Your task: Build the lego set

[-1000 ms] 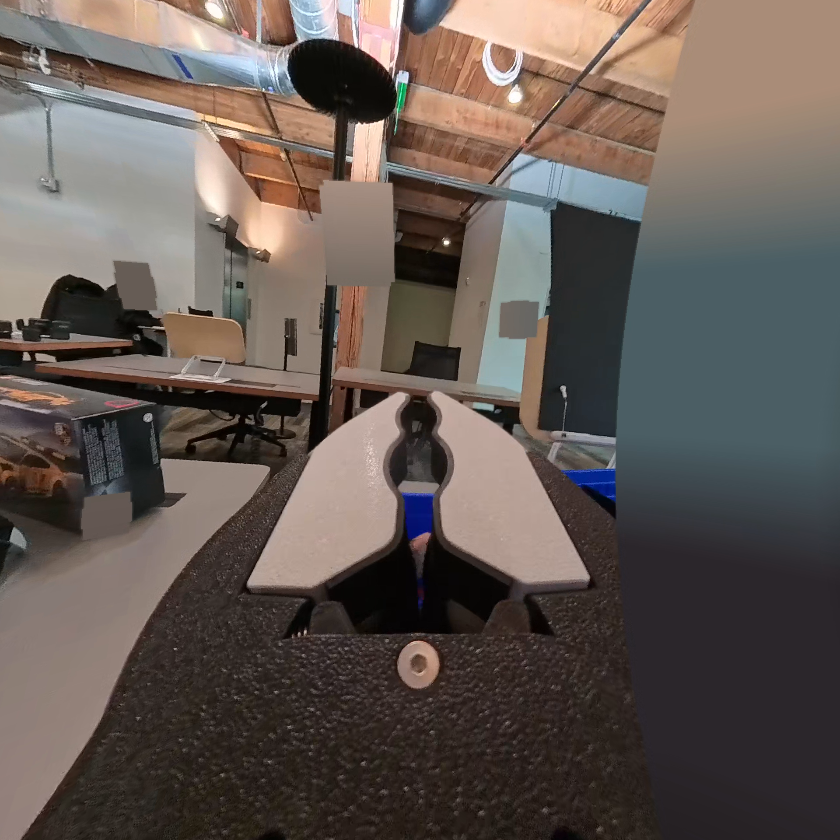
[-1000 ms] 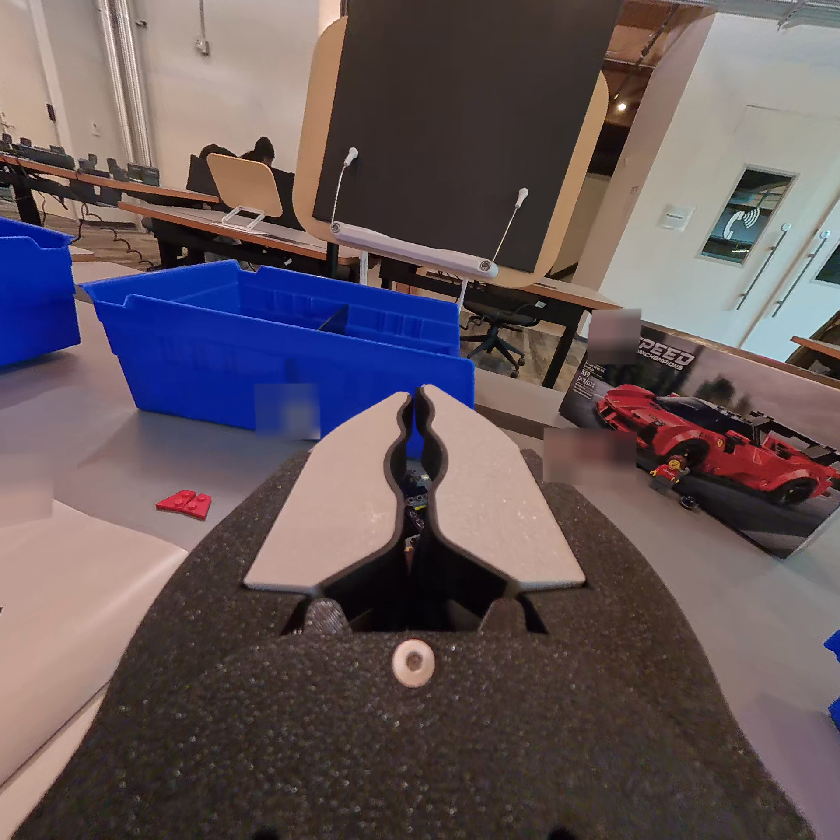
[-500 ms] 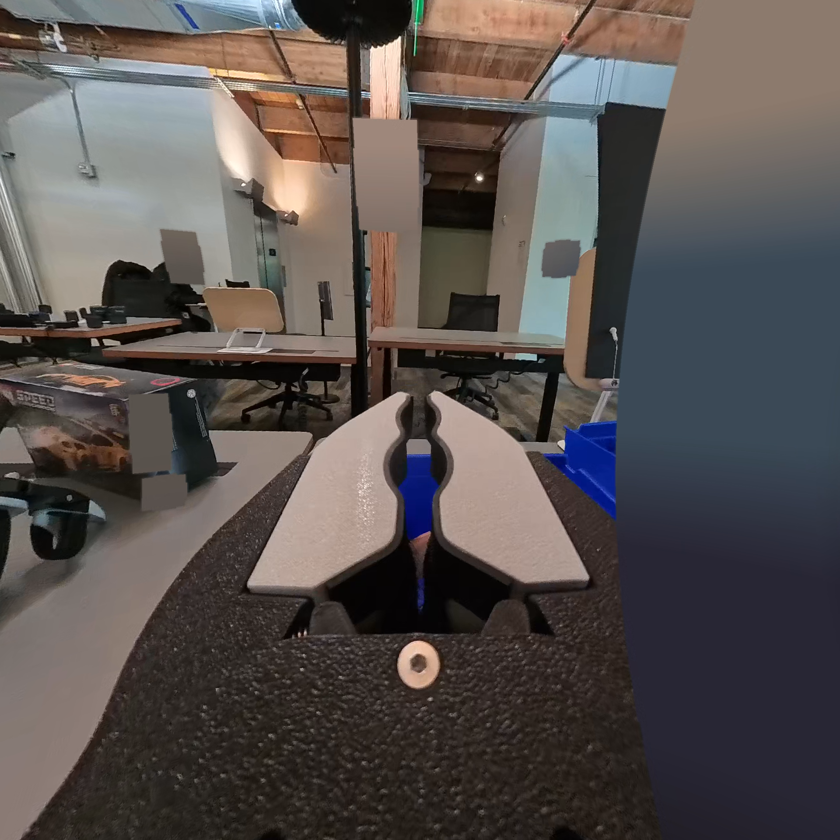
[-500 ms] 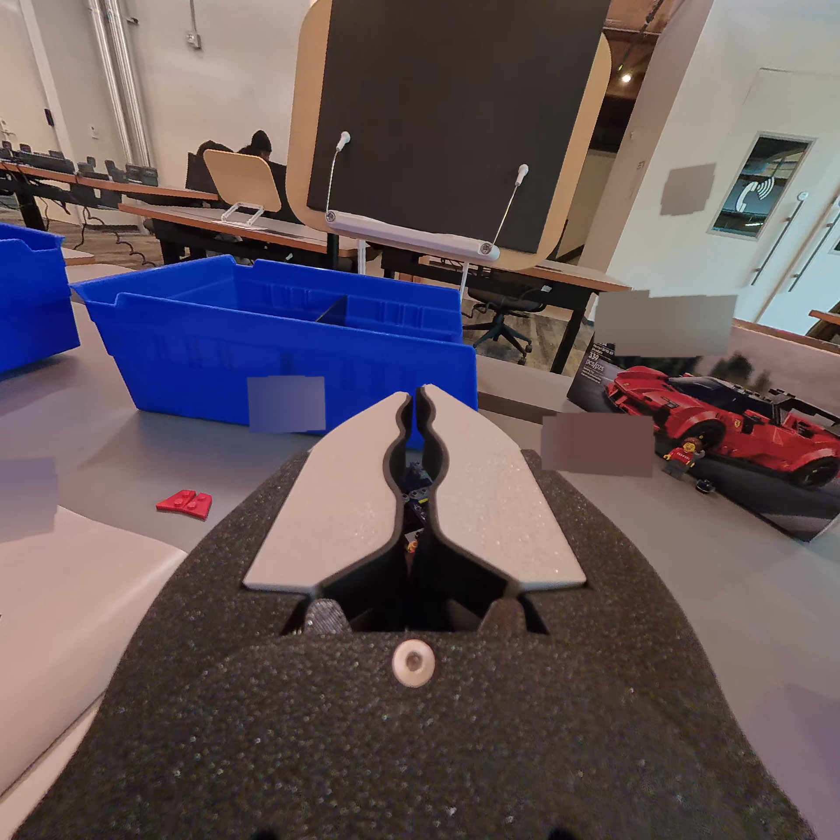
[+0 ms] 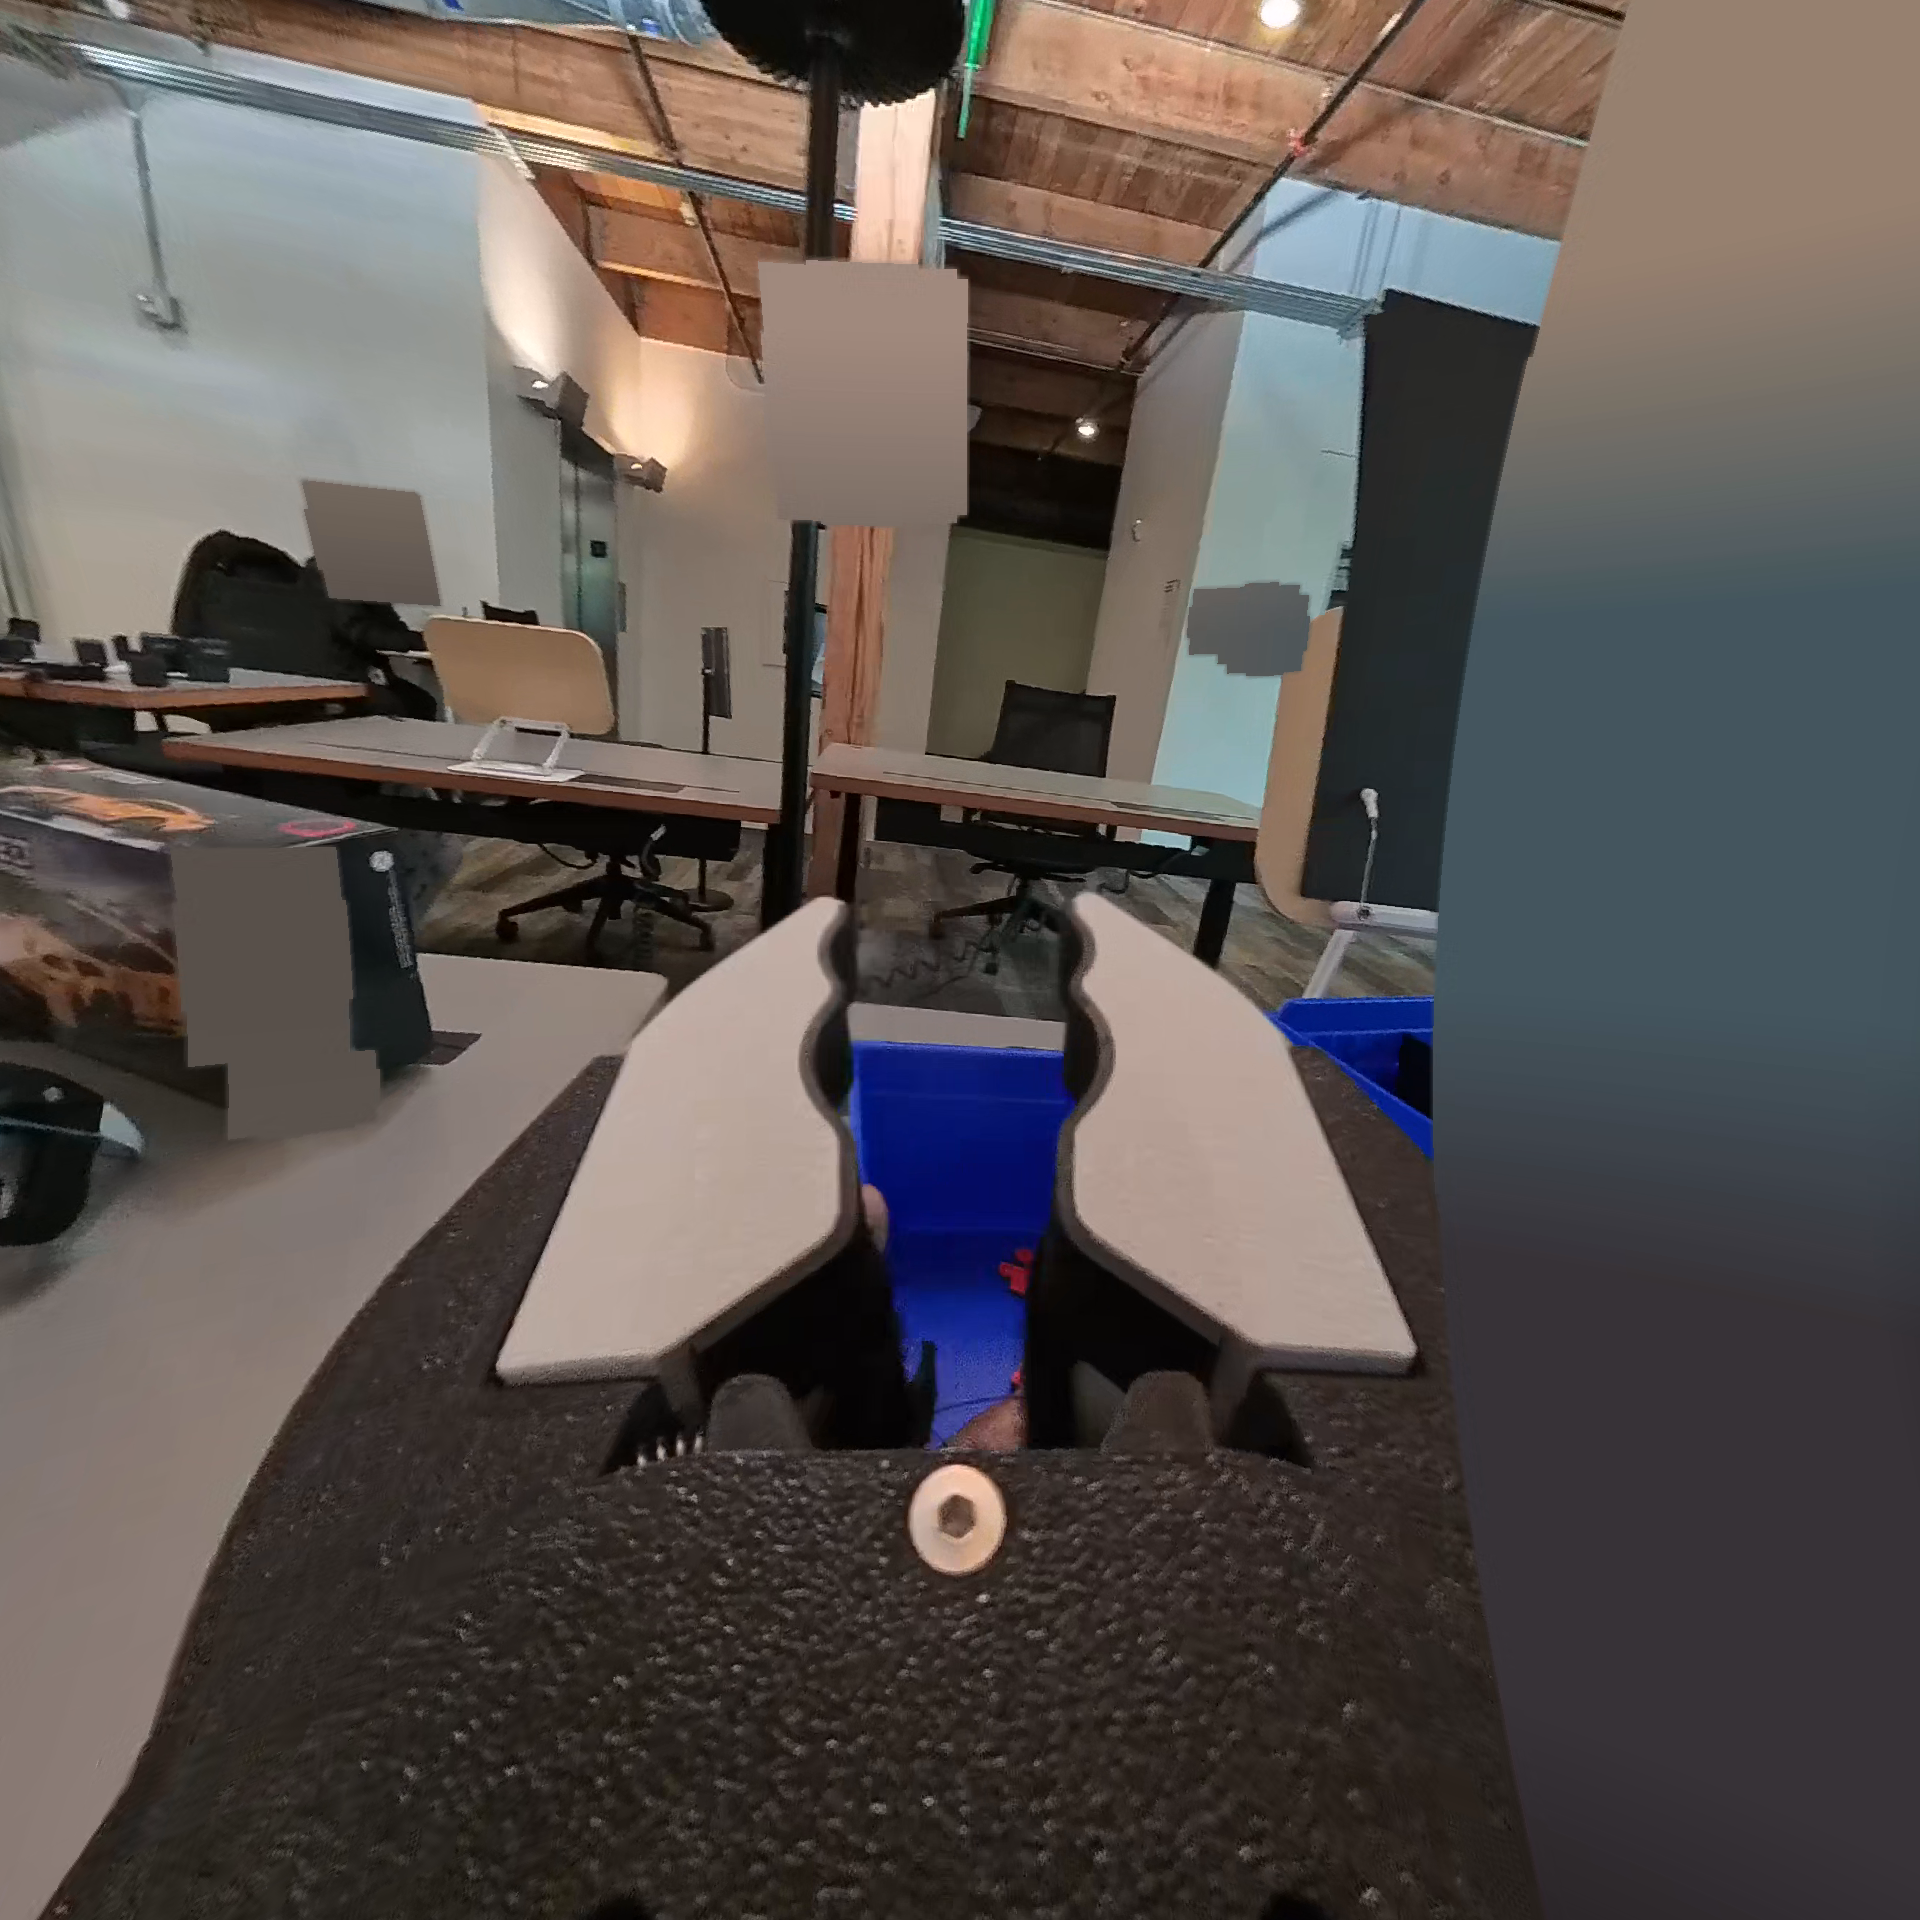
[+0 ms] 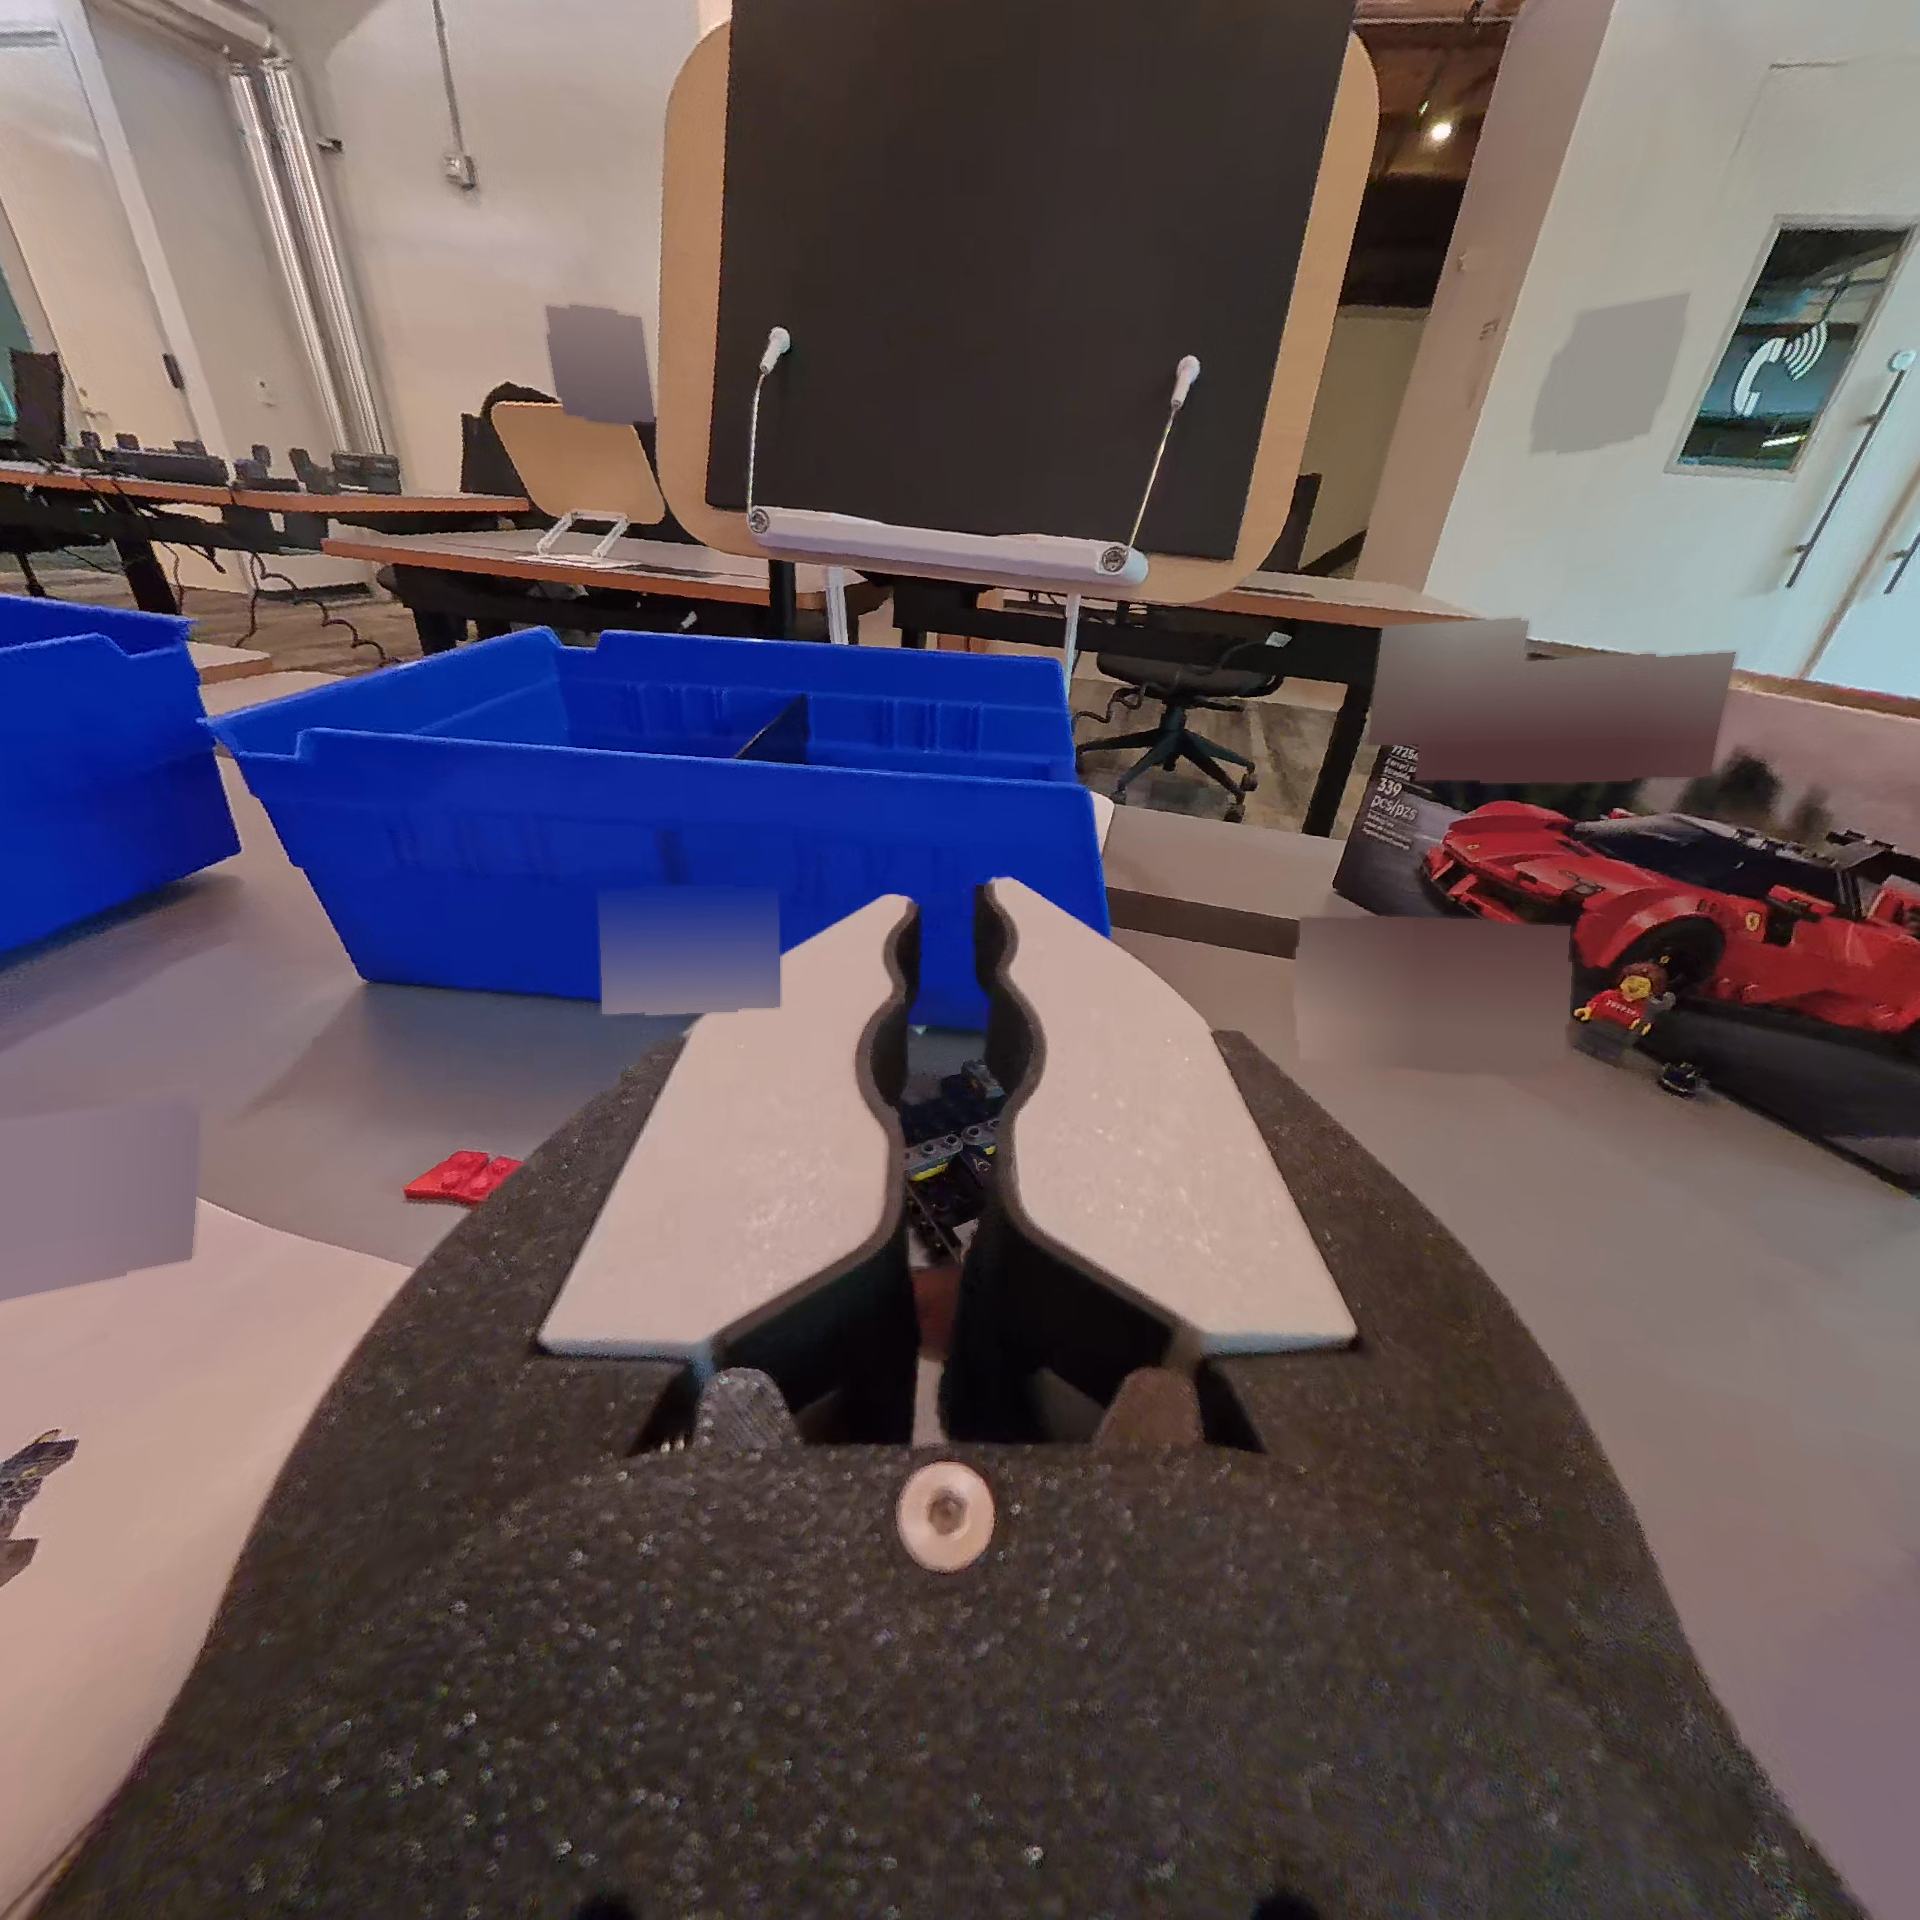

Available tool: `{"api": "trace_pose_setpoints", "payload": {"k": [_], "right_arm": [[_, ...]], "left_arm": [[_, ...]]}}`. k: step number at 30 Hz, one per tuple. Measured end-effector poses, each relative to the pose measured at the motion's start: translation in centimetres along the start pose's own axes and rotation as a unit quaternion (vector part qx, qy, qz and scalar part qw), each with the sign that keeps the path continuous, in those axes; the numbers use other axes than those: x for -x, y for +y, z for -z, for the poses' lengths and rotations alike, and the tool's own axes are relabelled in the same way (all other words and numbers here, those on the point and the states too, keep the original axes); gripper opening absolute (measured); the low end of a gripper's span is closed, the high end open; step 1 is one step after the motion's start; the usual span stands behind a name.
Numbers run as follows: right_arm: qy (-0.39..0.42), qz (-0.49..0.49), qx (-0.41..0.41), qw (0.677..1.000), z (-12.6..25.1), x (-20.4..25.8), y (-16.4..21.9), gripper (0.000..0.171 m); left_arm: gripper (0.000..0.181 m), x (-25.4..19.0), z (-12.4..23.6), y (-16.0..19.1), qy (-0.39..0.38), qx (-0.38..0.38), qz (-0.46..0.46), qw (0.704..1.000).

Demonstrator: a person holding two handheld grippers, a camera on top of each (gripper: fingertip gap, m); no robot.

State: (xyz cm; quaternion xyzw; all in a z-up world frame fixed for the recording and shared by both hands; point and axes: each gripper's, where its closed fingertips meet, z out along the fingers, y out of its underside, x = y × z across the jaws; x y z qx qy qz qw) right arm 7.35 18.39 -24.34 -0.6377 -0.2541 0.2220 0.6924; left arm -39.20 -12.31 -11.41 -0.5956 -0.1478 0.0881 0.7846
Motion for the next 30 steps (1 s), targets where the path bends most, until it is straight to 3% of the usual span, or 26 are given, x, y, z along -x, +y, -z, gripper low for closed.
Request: {"api": "trace_pose_setpoints", "payload": {"k": [2, 4, 9, 11, 15, 17, 22, 23, 24, 26, 30], "right_arm": [[-0.011, -0.008, 0.002, 1.000, -0.1, 0.2, 0.2, 0.015], [-0.021, -0.013, 0.018, 1.000, -0.4, 0.6, 0.7, 0.021], [-0.036, 0.002, 0.034, 0.999, -0.5, 1.3, 1.1, 0.025], [-0.048, 0.011, 0.039, 0.998, -0.3, 1.8, 1.0, 0.000], [-0.062, 0.000, 0.033, 0.998, 0.0, 2.2, 0.6, 0.000], [-0.058, -0.010, 0.033, 0.998, 0.1, 2.1, 0.6, 0.000], [-0.067, -0.026, 0.031, 0.997, 0.1, 2.3, 0.6, 0.011], [-0.073, -0.026, 0.033, 0.996, 0.1, 2.5, 0.6, 0.011], [-0.083, -0.023, 0.039, 0.995, 0.2, 2.9, 0.7, 0.000], [-0.105, -0.016, 0.047, 0.993, 0.3, 3.7, 0.8, 0.000], [-0.143, 0.007, 0.065, 0.988, 0.2, 5.2, 1.5, 0.003]], "left_arm": [[0.036, 0.2, 0.0, -0.1, -0.010, -0.001, -0.010, 1.000], [0.000, 0.0, 0.1, 0.0, -0.003, 0.004, -0.021, 1.000], [0.000, -1.0, -0.1, 0.7, 0.020, 0.031, -0.040, 0.999], [0.001, -1.2, -0.2, 0.8, 0.022, 0.033, -0.043, 0.998], [0.013, -1.8, -0.3, 0.5, 0.033, 0.024, -0.029, 0.999], [0.000, -2.1, -0.2, 0.4, 0.039, 0.023, -0.030, 0.999], [0.000, -2.5, -0.1, 0.4, 0.037, 0.036, -0.061, 0.997], [0.001, -2.5, -0.1, 0.3, 0.032, 0.033, -0.064, 0.997], [0.004, -2.5, -0.1, 0.1, 0.030, 0.028, -0.063, 0.997], [0.012, -2.7, 0.0, 0.0, 0.038, 0.024, -0.054, 0.998], [0.000, -2.8, 0.2, 0.0, 0.050, 0.027, -0.049, 0.997]]}}
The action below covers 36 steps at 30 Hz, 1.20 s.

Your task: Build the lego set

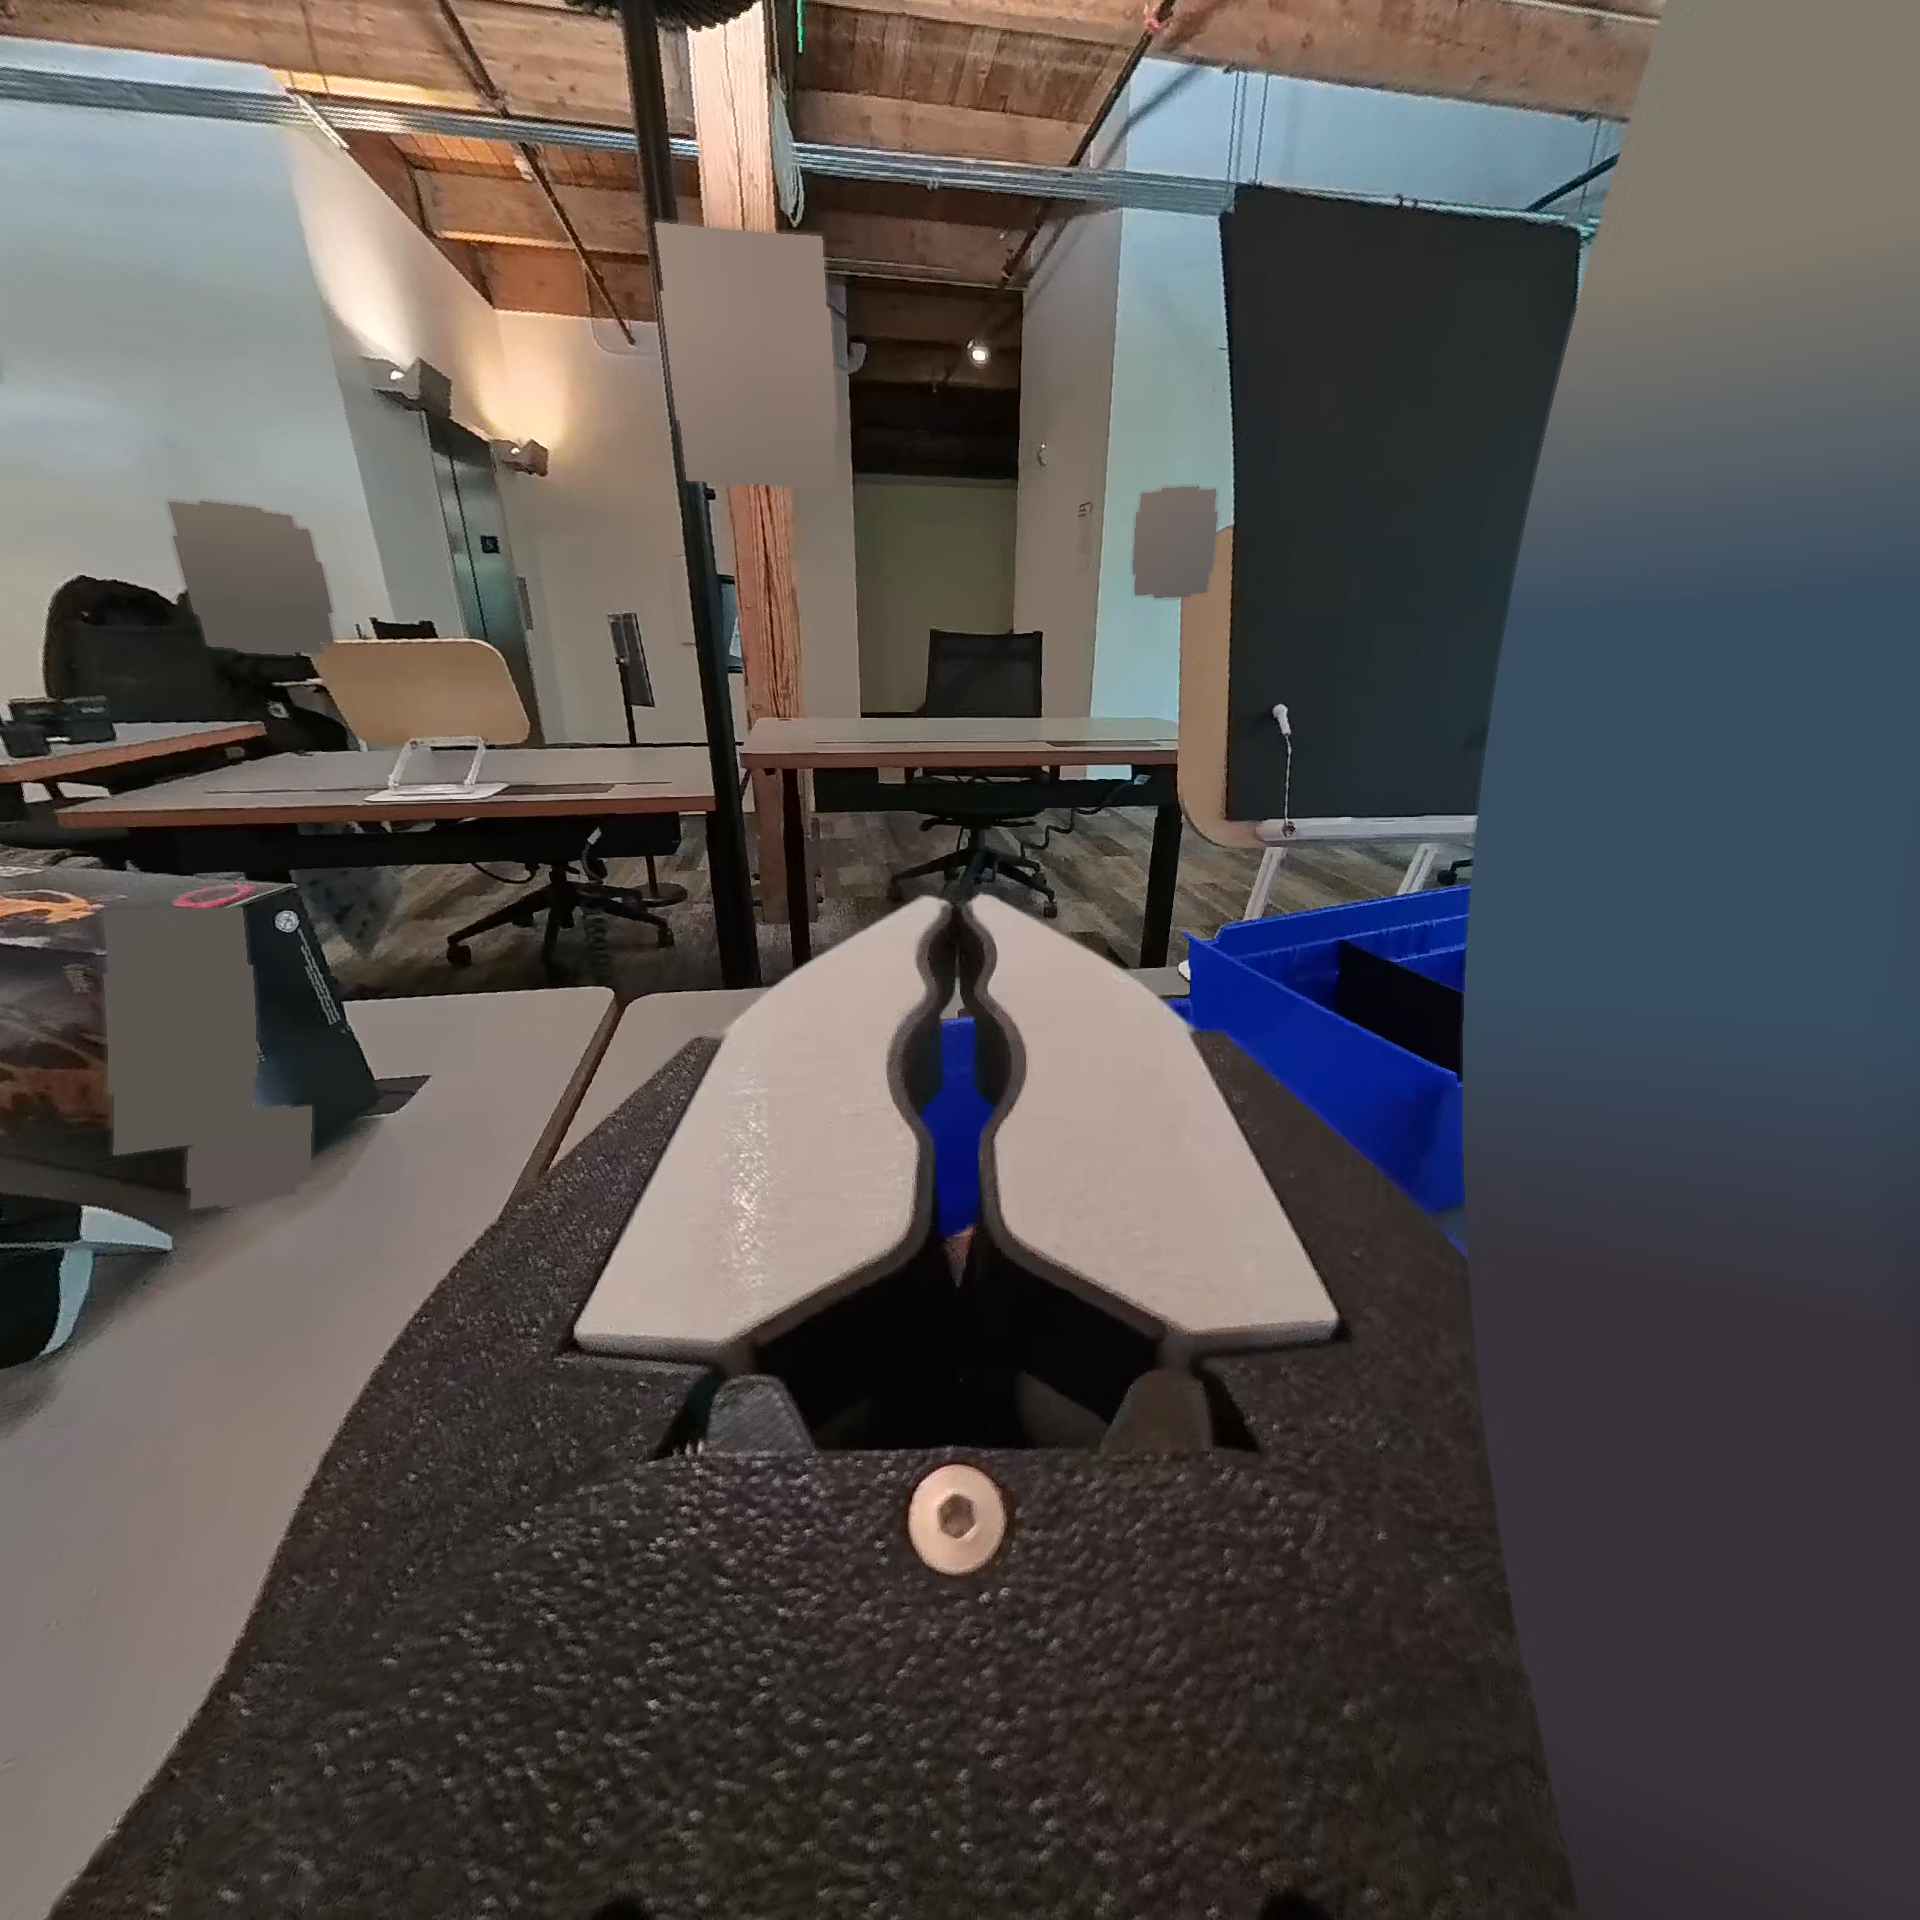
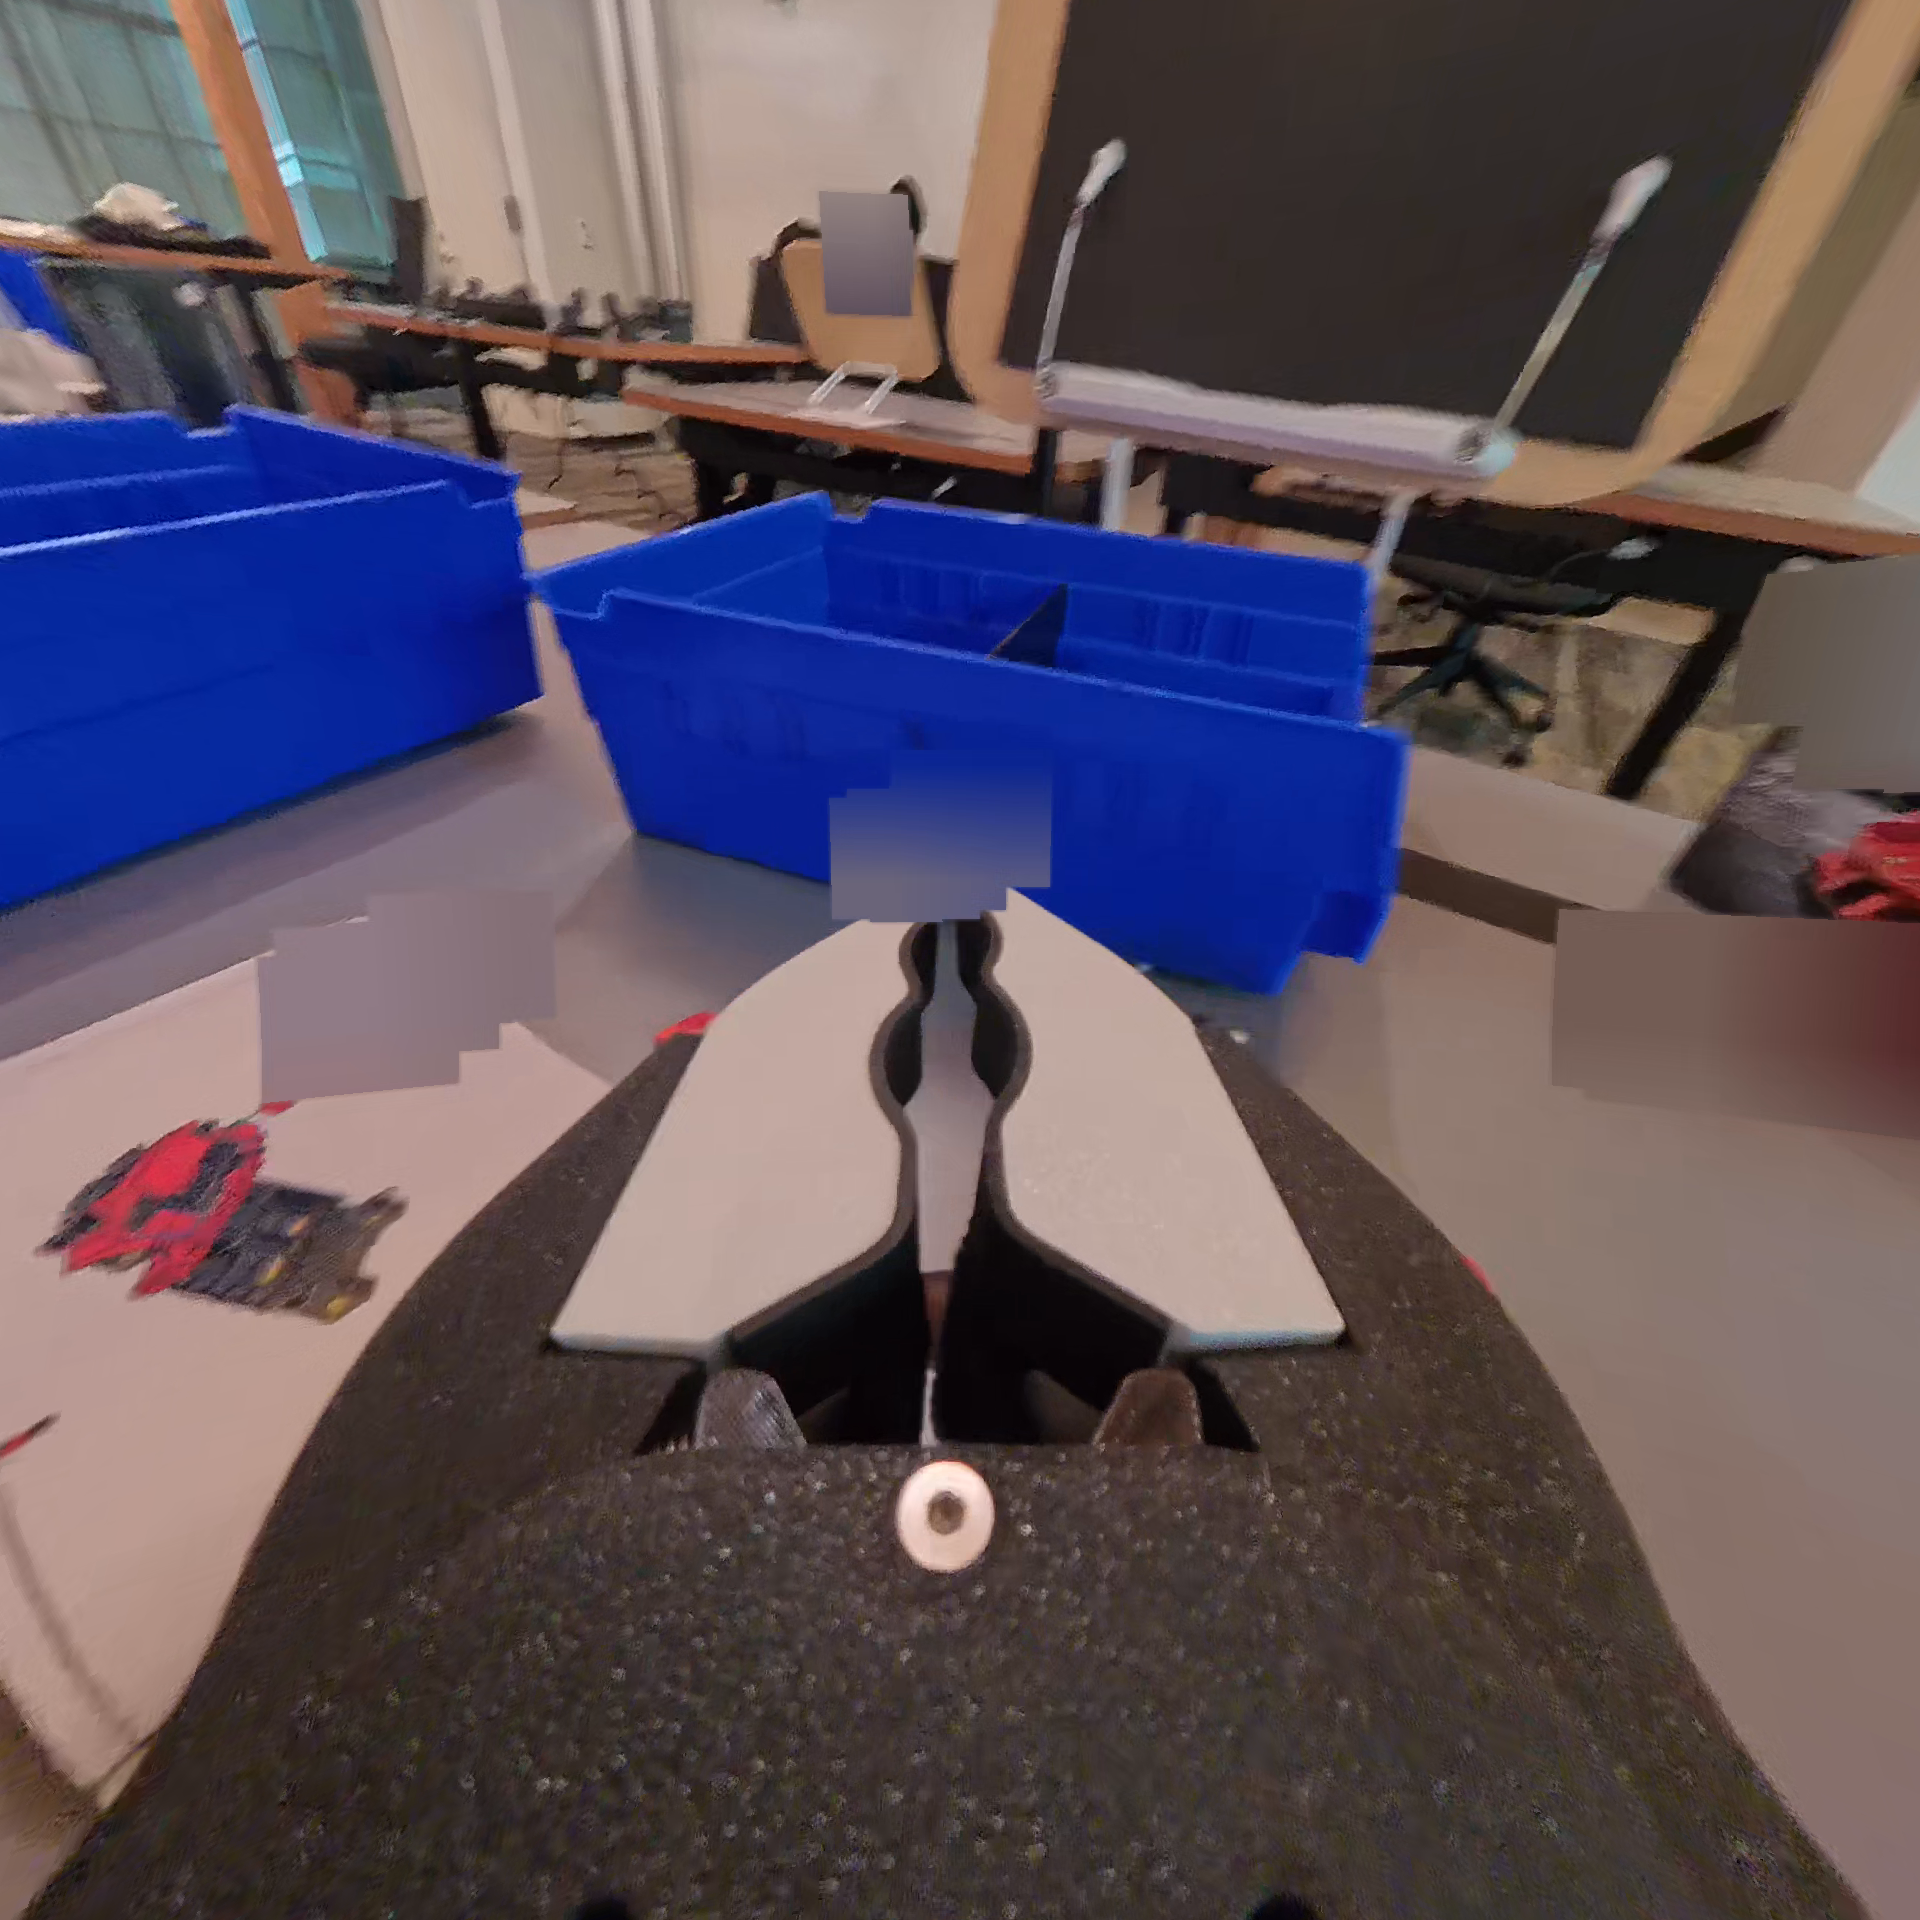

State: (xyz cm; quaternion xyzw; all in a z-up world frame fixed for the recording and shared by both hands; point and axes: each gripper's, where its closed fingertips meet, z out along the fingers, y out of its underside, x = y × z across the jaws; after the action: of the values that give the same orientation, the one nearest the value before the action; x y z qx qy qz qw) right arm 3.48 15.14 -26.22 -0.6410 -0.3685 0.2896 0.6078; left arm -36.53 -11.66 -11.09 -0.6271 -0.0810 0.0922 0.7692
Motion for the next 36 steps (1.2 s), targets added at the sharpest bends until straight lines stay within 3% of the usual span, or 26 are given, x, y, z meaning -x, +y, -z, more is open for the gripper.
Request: {"api": "trace_pose_setpoints", "payload": {"k": [4, 6, 8, 14, 17, 20, 22, 27, 36], "right_arm": [[-0.124, -0.061, 0.116, 0.984, -1.3, 5.8, 0.1, 0.031], [-0.242, 0.001, 0.184, 0.953, -1.7, 11.5, -1.7, 0.031], [-0.318, 0.106, 0.245, 0.910, -2.8, 16.0, -3.2, 0.037], [-0.497, 0.301, 0.240, 0.778, -10.5, 29.7, -7.2, 0.018], [-0.534, 0.398, 0.286, 0.689, -15.1, 33.5, -4.8, 0.007], [-0.538, 0.469, 0.376, 0.591, -17.7, 34.3, -0.3, 0.007], [-0.522, 0.506, 0.409, 0.552, -19.0, 34.0, 2.1, 0.007], [-0.505, 0.541, 0.422, 0.524, -20.3, 33.6, 4.6, 0.016], [-0.520, 0.531, 0.400, 0.536, -20.2, 34.4, 4.9, 0.011]], "left_arm": [[0.000, 0.8, 0.4, 0.2, -0.020, 0.009, -0.012, 1.000], [0.007, 1.5, 0.7, -0.1, -0.032, -0.001, -0.008, 0.999], [0.011, 1.7, 0.9, -0.3, -0.029, -0.016, 0.011, 0.999], [0.014, 0.8, 1.0, -0.4, 0.007, -0.016, 0.024, 1.000], [0.014, 0.9, 1.3, -0.6, 0.003, -0.019, 0.014, 1.000], [0.014, 1.4, 1.6, -0.8, 0.003, -0.031, 0.027, 0.999], [0.014, 1.9, 1.7, -0.7, 0.003, -0.038, 0.042, 0.998], [0.014, 2.4, 2.0, -0.8, 0.001, -0.048, 0.054, 0.997], [0.014, 2.3, 2.3, -1.2, -0.002, -0.055, 0.051, 0.997]]}}
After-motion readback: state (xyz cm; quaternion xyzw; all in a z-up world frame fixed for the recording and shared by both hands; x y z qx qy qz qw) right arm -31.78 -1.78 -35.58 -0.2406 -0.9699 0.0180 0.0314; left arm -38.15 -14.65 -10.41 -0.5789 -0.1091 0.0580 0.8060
